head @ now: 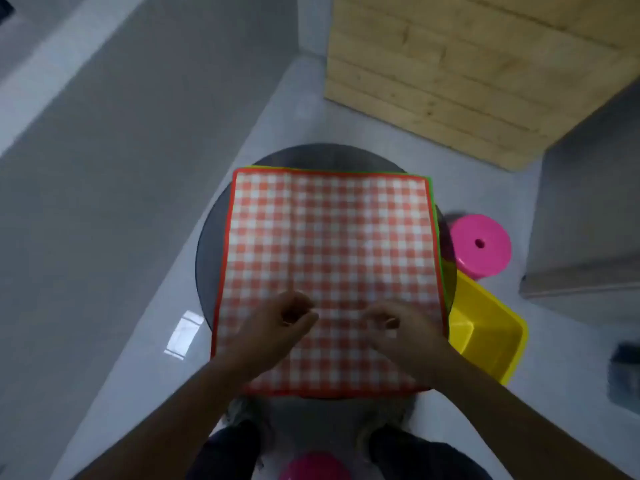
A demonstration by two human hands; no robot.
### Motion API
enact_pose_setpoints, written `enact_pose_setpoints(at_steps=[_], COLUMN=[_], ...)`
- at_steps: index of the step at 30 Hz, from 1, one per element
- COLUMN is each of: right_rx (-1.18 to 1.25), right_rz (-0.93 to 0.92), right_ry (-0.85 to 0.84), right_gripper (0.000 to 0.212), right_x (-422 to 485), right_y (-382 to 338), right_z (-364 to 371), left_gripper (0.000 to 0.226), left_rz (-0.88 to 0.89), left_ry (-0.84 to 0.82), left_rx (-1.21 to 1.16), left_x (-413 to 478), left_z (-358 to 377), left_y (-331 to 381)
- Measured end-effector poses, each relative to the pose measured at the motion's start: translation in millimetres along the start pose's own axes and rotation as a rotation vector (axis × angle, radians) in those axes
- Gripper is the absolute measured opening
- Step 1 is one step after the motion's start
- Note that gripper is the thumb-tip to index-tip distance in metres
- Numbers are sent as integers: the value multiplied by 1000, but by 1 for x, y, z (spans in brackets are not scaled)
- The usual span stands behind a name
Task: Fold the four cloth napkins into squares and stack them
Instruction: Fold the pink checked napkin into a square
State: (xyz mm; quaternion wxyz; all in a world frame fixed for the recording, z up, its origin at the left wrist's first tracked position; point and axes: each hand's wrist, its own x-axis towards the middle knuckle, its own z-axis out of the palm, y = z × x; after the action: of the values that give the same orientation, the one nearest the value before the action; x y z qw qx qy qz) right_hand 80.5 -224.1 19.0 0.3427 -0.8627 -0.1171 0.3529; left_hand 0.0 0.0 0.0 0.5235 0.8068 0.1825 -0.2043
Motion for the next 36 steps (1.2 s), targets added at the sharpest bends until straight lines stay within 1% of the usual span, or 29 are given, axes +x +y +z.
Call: enact_pose_setpoints(at_steps=[1, 4, 6, 11, 14, 16, 19, 23, 25, 27, 29, 32, 34, 36], right_rx=[-45, -163, -199, -284, -322, -328, -380, -374, -397, -442, -468, -452, -374, -286], right_rz=[-35, -94, -172, -404, -561, -614, -649, -627, -650, -663, -681, -670, -624, -583], right_ry=[-17, -28, -25, 5, 57, 101, 135, 110, 118, 123, 120, 120, 113, 132], right_gripper=[24, 24, 26, 30, 36, 40, 43, 39, 31, 27, 27, 30, 30, 29], right_x=[9, 42, 62, 98, 107, 108, 103, 84, 72, 59, 45, 28, 16, 8], right_y=[11, 49, 74, 117, 134, 139, 141, 141, 142, 143, 148, 154, 160, 164], right_z=[12, 43, 62, 84, 91, 93, 96, 101, 104, 110, 119, 131, 137, 141], left_gripper=[16, 19, 24, 36, 36, 37, 36, 32, 30, 34, 35, 24, 21, 20], left_rz=[28, 98, 210, 535, 717, 772, 840, 865, 864, 849, 804, 701, 654, 650], left_ry=[-20, -59, -65, 7, 52, 86, 88, 86, 116, 158, 176, 122, 103, 124], left_rx=[7, 145, 246, 508, 546, 561, 660, 767, 773, 769, 708, 531, 477, 477], left_x=[10, 41, 59, 94, 101, 103, 104, 94, 83, 71, 57, 35, 23, 14], left_z=[9, 26, 38, 55, 63, 66, 68, 69, 73, 77, 83, 92, 100, 108], left_y=[-14, -52, -72, -113, -130, -137, -143, -141, -141, -142, -146, -151, -158, -165])
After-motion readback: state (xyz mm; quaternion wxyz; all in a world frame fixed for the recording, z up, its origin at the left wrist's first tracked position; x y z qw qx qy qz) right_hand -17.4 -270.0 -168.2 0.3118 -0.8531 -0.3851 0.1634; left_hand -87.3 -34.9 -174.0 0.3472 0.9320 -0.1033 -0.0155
